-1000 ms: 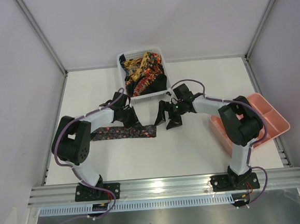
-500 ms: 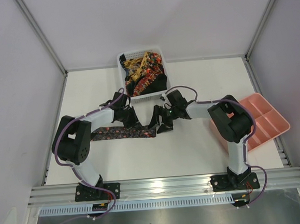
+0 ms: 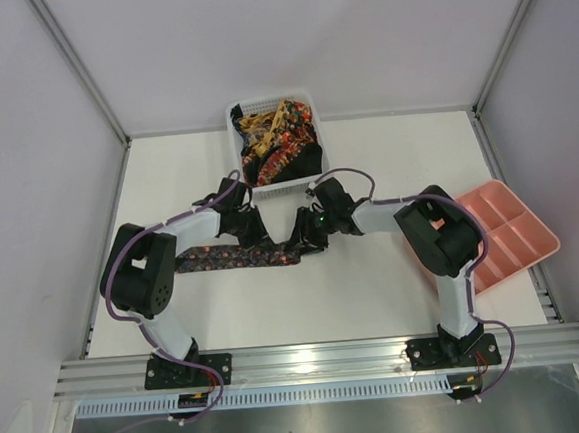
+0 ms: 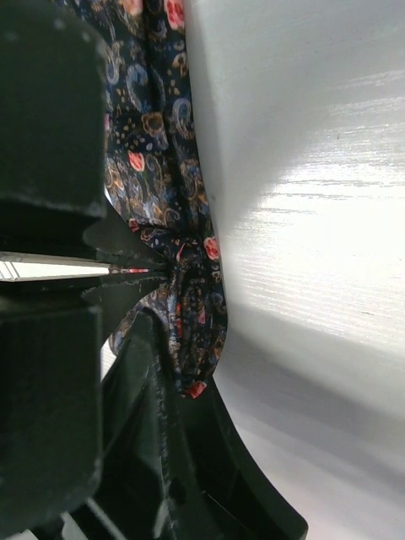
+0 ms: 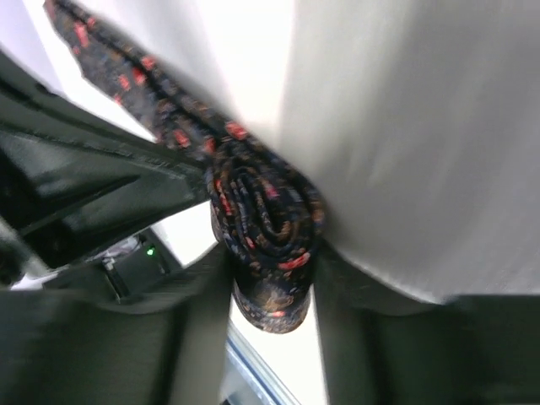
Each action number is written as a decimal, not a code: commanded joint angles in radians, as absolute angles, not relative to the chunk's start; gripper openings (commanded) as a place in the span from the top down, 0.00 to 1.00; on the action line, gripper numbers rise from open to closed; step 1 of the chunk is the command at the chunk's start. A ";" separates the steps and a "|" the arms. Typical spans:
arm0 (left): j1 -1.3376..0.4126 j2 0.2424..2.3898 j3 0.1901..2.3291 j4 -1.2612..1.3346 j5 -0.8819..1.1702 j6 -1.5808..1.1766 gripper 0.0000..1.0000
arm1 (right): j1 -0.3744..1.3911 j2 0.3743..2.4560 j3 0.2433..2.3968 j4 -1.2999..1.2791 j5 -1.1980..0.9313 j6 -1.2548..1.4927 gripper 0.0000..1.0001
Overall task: Roll the ties
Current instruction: Roll the tie
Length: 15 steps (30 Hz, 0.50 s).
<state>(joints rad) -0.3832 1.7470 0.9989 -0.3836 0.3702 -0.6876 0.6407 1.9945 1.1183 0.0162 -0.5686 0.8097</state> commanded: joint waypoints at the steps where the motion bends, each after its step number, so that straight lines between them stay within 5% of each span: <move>1: -0.397 1.735 1.015 -0.399 0.350 -0.664 0.92 | 0.652 2.039 1.152 -0.057 -0.474 0.775 0.65; 6: -0.406 1.700 1.045 -0.449 0.307 -0.635 0.91 | 0.640 1.993 1.147 -0.164 -0.474 0.729 0.84; 15: -0.426 1.666 1.049 -0.476 0.267 -0.621 0.89 | 0.621 1.864 1.097 -0.360 -0.466 0.644 0.86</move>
